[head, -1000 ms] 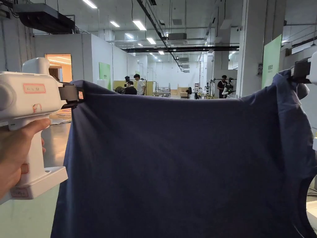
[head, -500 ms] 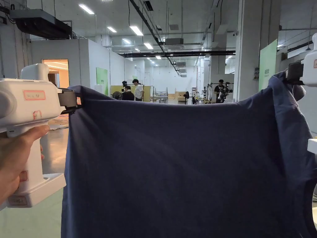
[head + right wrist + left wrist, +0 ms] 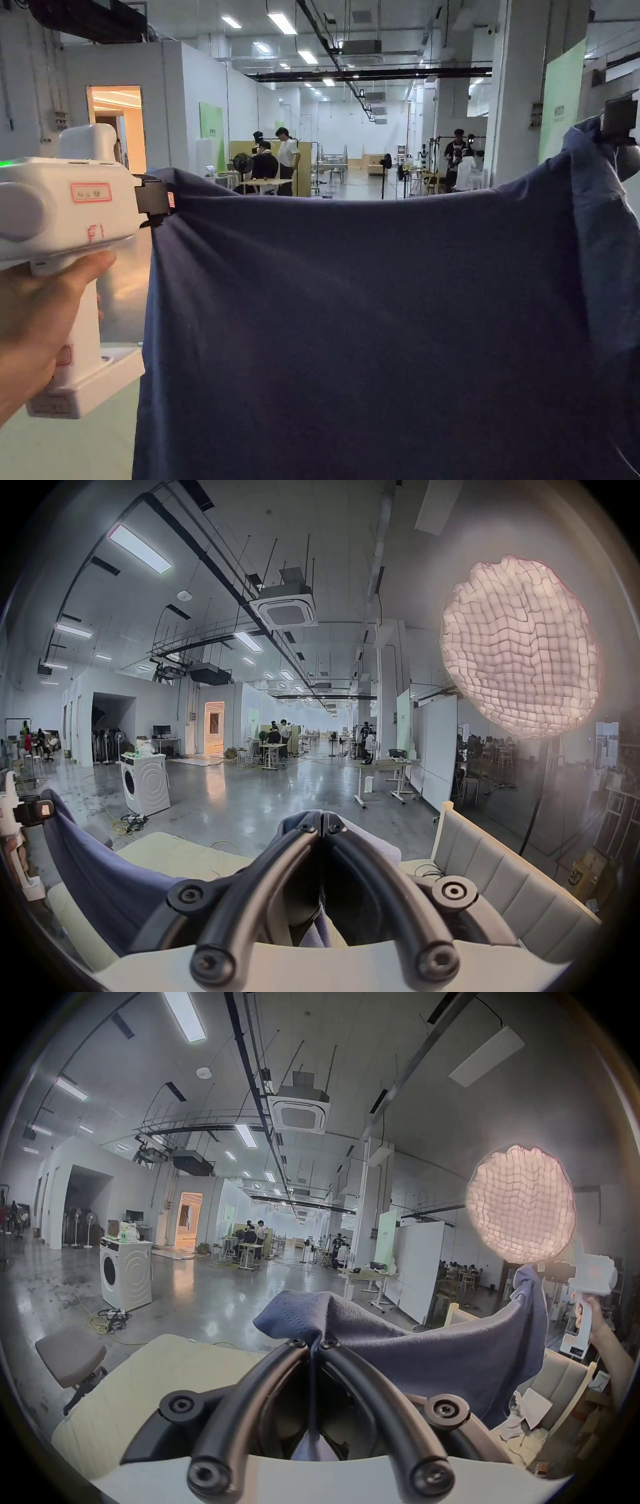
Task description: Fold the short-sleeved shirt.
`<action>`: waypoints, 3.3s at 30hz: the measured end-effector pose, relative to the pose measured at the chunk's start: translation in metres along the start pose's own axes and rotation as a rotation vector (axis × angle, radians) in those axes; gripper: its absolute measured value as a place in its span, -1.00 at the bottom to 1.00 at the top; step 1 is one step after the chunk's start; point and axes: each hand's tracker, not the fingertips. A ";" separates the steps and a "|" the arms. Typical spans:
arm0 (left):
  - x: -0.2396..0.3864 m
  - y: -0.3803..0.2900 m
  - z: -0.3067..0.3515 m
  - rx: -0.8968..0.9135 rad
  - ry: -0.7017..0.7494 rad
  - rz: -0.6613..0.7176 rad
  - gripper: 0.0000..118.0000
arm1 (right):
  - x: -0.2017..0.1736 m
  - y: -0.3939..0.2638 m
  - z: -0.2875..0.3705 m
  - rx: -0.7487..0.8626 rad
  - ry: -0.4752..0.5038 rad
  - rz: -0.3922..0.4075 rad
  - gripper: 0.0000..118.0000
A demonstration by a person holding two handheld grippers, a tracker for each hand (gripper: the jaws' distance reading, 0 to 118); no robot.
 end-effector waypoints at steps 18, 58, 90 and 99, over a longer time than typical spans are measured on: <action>-0.018 0.001 -0.125 -0.033 0.058 0.052 -0.96 | -0.010 0.008 -0.114 0.006 -0.033 0.020 -1.00; -0.031 -0.401 0.146 -0.342 0.013 0.084 -0.96 | -0.007 -0.403 0.228 -0.250 0.227 -0.080 -1.00; -0.046 -0.352 0.250 -0.523 0.011 -0.107 0.85 | 0.041 -0.449 0.320 -0.504 0.074 -0.139 0.58; 0.057 -0.258 0.274 -0.094 0.088 -0.245 0.85 | -0.020 -0.357 0.344 -0.124 -0.008 -0.134 0.61</action>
